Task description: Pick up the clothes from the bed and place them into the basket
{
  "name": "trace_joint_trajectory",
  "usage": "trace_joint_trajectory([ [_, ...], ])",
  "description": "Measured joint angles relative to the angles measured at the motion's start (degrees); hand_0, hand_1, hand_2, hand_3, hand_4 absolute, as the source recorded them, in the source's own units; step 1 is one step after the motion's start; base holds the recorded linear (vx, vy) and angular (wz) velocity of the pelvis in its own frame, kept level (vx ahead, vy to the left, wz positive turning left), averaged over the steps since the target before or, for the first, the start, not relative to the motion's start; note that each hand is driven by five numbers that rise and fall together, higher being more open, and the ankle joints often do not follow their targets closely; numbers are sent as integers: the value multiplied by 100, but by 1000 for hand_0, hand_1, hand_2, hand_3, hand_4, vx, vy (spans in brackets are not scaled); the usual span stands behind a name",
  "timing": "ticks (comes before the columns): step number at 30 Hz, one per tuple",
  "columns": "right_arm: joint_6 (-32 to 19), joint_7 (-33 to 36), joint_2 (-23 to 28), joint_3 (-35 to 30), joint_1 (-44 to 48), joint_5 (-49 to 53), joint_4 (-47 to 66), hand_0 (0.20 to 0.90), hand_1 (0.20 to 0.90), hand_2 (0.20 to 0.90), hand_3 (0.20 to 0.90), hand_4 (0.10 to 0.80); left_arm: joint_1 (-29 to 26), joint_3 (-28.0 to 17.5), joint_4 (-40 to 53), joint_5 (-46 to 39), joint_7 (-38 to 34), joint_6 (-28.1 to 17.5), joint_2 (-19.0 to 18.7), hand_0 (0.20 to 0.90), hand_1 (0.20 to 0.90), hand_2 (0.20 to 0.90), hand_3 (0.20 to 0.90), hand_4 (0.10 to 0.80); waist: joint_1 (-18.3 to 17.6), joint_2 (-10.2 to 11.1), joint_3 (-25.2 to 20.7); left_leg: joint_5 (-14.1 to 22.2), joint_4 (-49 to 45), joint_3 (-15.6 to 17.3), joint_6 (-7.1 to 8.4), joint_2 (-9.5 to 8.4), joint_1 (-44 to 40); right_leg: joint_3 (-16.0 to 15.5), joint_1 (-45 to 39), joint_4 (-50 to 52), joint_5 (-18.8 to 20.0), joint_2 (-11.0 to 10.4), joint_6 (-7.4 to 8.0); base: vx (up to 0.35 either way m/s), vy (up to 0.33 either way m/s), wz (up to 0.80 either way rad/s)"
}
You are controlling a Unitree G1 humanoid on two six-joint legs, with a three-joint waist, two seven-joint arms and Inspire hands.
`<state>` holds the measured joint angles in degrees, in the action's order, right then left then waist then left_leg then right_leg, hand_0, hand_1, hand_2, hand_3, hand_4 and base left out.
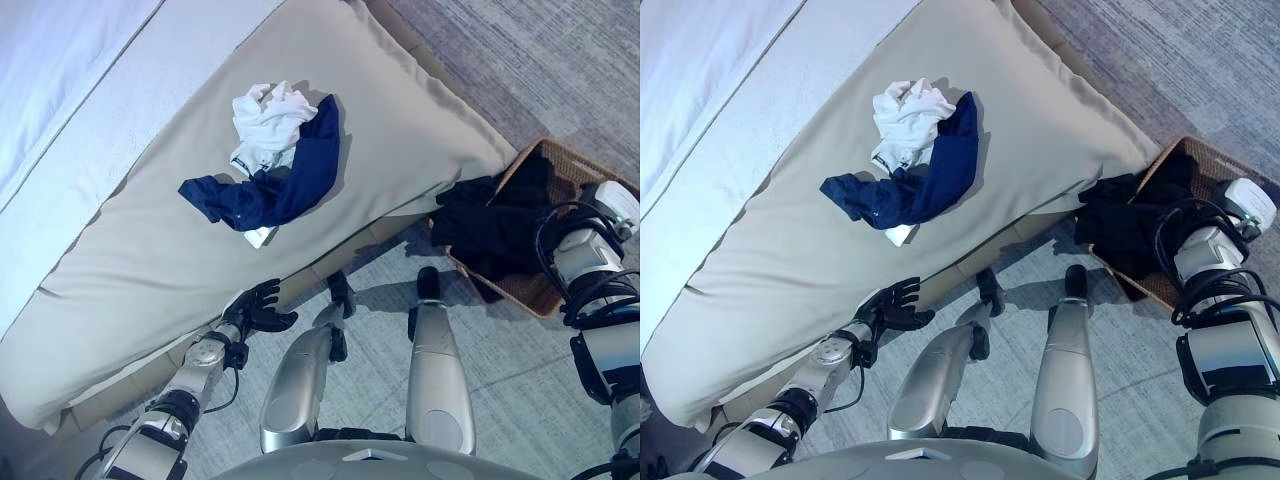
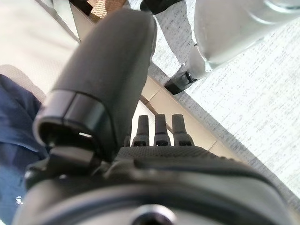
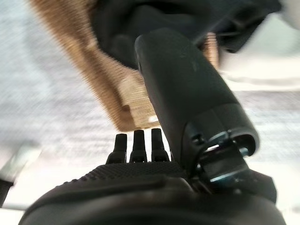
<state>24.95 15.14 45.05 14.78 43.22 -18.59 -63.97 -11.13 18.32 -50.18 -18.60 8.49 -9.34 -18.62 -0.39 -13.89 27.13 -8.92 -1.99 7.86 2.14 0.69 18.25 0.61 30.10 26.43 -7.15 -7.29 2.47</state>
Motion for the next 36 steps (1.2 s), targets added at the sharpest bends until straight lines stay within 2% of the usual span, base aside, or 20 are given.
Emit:
trace_joint_trajectory([
  [3,275,-478,159,9,-172,-202,-356,900,900,900,900,800,25,-6,42,1,29,38,-40,900,900,900,900,800,44,-19,-14,-63,160,-169,12,42,-214,-216,-355,-229,16,6,4,38,-38,24],
  [6,352,-458,392,-87,-353,-201,-178,900,900,900,900,800,159,-8,178,3,40,70,-67,900,900,900,900,800,40,-18,-14,-74,270,-281,4,69,-383,-360,-677,-498,66,17,26,63,-28,16],
  [9,310,-256,712,-159,-451,-165,980,900,900,900,900,800,231,-23,184,5,20,211,-65,900,900,900,900,800,-21,-17,-13,-97,450,-314,-11,139,-583,-448,-1070,-995,306,113,74,97,82,1],
  [11,211,-126,948,-345,-475,-202,2158,900,900,900,900,800,244,-73,235,4,-6,297,-27,900,900,900,900,800,-31,-14,-12,-102,499,-351,-17,139,-715,-498,-1331,-1269,415,131,99,139,186,7],
  [13,-27,-120,986,-486,-487,-453,3144,900,900,900,900,800,284,-198,216,4,-33,333,39,900,900,900,900,800,-75,-2,-7,-97,567,-409,-18,129,-886,-574,-1589,-1441,443,123,110,126,197,16],
  [15,-370,-164,990,-503,-491,-648,4021,900,900,900,900,800,335,-518,204,7,-43,389,162,900,900,900,900,800,-18,53,-12,-68,580,-453,-48,119,-997,-619,-1774,-1551,443,121,110,113,159,13],
  [17,-774,-234,982,-436,-489,-743,4398,900,900,900,900,800,343,-666,148,11,-84,430,209,900,900,900,900,800,80,170,-50,-52,562,-501,-51,114,-1038,-662,-1863,-1570,443,119,110,77,122,13],
  [18,-1054,-323,964,-275,-479,-748,4512,900,900,900,900,800,366,-756,87,21,-94,438,204,900,900,900,900,800,188,329,-127,-51,549,-567,-52,118,-1038,-744,-1913,-1595,443,114,111,61,146,29],
  [23,-1542,-853,487,490,-291,-747,3986,900,900,900,900,800,426,-772,-349,57,-123,482,132,900,900,900,900,800,606,1052,-416,-31,272,-932,-25,77,-961,-1192,-2198,-1660,386,41,129,-9,138,42],
  [24,-1583,-914,358,644,-100,-750,3762,900,900,900,900,800,431,-690,-360,52,-127,485,115,900,900,900,900,800,780,1121,-433,30,182,-1033,0,43,-833,-1330,-2192,-1633,323,11,139,-58,63,57],
  [27,-1471,-874,18,1107,562,-735,2930,900,900,900,900,800,411,-581,-369,32,-136,500,70,900,900,900,900,800,1066,1151,-416,49,-23,-1300,20,-8,-494,-1608,-2113,-1629,320,-16,138,-37,17,52],
  [30,-1262,-776,-287,1542,1160,-631,2067,900,900,900,900,800,357,-490,-366,-12,-143,543,-144,900,900,900,900,800,1578,1212,-344,51,-94,-1572,50,-25,-152,-1899,-1967,-1623,316,-13,138,56,43,53],
  [31,-1199,-675,-431,1579,1376,-551,1794,900,900,900,900,800,353,-493,-369,-85,-146,541,-252,900,900,900,900,800,1771,1226,-224,84,-122,-1698,103,-50,-76,-2021,-1964,-1612,257,-26,176,87,32,56],
  [36,-908,-181,-703,1611,2041,-279,1297,900,900,900,900,800,357,-462,-366,-293,-184,542,-481,900,900,900,900,800,2244,1313,169,29,-233,-1969,101,-214,328,-2298,-1729,-1423,212,-204,219,27,65,41],
])
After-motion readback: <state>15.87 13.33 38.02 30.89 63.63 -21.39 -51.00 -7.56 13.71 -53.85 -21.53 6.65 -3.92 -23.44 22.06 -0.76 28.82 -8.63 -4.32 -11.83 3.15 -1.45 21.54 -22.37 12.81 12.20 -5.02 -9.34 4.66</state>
